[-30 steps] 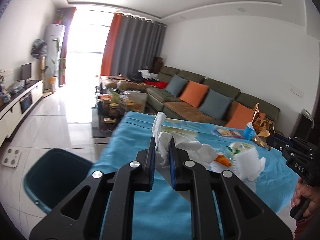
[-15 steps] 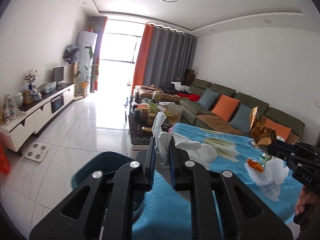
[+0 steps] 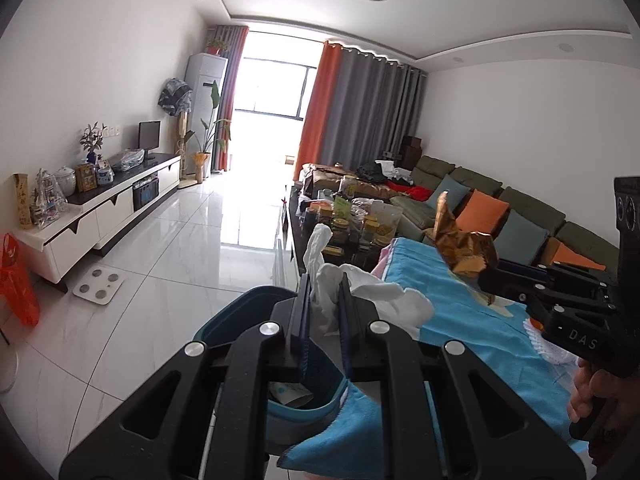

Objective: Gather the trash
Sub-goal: 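Carry tissue and gold wrapper to the teal bin and open both tools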

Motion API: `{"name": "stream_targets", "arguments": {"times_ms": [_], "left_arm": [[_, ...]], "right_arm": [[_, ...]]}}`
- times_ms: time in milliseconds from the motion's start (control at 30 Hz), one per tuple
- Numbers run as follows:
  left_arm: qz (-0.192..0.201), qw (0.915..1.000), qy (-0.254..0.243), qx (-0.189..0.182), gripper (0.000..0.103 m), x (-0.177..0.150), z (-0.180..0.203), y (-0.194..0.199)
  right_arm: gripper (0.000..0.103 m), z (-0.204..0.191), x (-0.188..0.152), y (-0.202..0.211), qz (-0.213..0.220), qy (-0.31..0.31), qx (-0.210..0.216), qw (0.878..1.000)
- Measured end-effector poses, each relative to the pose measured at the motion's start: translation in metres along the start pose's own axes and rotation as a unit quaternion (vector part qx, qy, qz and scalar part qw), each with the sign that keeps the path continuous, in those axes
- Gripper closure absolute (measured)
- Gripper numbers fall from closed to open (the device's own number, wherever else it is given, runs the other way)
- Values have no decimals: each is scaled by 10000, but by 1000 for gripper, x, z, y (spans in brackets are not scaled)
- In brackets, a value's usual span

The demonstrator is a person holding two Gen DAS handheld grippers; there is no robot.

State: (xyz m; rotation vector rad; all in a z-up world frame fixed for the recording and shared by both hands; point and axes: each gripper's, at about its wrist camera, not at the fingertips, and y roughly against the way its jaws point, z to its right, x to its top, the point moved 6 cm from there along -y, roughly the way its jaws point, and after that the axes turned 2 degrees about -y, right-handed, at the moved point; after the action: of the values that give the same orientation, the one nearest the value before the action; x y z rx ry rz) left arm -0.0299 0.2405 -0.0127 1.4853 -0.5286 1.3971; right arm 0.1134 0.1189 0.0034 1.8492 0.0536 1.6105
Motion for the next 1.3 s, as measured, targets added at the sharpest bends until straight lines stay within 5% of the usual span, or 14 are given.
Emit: {"name": "stream_targets", "arguments": {"times_ms": [300, 1300], "left_arm": [[-344, 9991, 112, 238, 91, -16, -25, -23], [-1389, 9877, 235, 683, 90, -58, -16, -194]], "right_arm": [[87, -16, 3, -45, -413, 53, 411, 9983], [87, -26, -30, -173, -2052, -295, 1167, 9713]]}}
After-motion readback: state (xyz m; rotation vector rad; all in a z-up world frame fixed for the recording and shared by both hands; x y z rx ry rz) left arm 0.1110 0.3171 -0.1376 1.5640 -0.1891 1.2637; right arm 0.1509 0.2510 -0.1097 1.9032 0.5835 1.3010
